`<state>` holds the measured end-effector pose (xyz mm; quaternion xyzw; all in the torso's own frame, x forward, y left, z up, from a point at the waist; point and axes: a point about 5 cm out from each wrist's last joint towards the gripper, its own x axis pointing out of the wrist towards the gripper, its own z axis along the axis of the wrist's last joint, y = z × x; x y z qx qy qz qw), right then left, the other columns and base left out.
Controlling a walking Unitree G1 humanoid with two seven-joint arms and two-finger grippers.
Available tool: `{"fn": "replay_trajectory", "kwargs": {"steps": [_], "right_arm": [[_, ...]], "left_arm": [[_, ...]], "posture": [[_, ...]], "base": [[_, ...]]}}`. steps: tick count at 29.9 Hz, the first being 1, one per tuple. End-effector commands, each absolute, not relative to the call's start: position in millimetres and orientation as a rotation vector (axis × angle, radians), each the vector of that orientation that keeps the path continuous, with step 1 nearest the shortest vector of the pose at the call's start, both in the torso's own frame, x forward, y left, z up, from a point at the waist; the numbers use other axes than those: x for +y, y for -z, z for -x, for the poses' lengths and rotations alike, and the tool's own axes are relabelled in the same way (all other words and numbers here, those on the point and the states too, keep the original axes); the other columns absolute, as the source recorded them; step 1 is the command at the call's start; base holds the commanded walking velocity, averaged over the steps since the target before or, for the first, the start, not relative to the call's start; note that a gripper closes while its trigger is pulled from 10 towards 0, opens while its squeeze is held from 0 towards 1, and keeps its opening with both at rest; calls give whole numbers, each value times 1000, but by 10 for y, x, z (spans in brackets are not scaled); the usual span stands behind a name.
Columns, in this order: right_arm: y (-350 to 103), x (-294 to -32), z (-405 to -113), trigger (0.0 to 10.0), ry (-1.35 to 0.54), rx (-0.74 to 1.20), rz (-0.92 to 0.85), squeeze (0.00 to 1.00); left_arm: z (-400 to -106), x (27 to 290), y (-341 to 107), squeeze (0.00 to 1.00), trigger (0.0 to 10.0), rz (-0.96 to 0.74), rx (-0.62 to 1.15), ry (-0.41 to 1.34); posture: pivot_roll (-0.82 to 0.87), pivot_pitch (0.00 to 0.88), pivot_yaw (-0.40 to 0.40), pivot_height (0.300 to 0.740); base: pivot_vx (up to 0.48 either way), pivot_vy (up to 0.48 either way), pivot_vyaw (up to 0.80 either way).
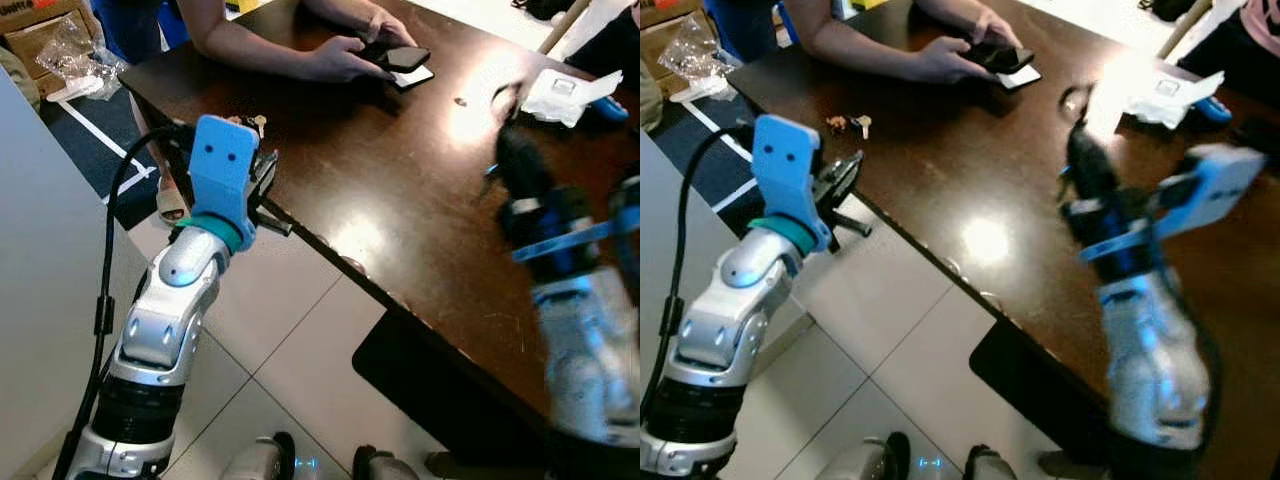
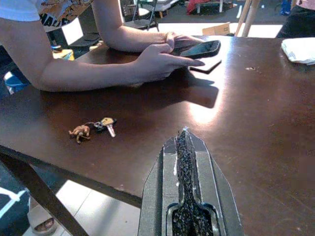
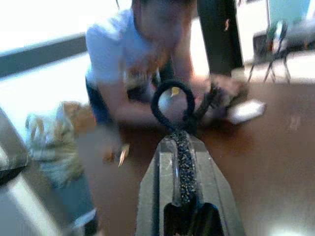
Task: Hang keys on a hook
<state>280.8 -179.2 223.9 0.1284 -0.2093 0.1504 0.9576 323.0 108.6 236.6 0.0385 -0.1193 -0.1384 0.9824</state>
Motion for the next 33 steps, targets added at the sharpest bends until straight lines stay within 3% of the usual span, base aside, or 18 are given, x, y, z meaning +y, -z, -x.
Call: {"fn": "replay_trajectory", "kwargs": {"steps": [1, 9, 12, 19, 33], "right_arm": [[-2195, -1738, -2806, 10000, -289, -415, -241, 0], [-2080, -1572, -2847, 10000, -284, -371, -166, 0], [-2083, -1541, -2873, 10000, -287, -372, -55, 0], [-2065, -1514, -2881, 10000, -265, -366, -14, 0], [-2010, -1566, -2897, 10000, -249, -352, -45, 0]], "left_arm": [[-3251, 1115, -2315, 0, 10000, -72, -224, 255], [-3308, 1160, -2278, 0, 10000, -100, -244, 177], [-3344, 1196, -2292, 0, 10000, -103, -262, 129], [-3340, 1196, -2292, 0, 10000, -102, -268, 121], [-3345, 1160, -2281, 0, 10000, -109, -283, 134]], "posture": [[-50, 72, 115, 740], [-48, 46, 105, 740], [-44, 38, 98, 740], [-44, 40, 94, 740], [-44, 53, 97, 740]], "base": [[0, 0, 0], [39, 0, 0], [480, 0, 512], [480, 0, 792], [480, 0, 0]]}}
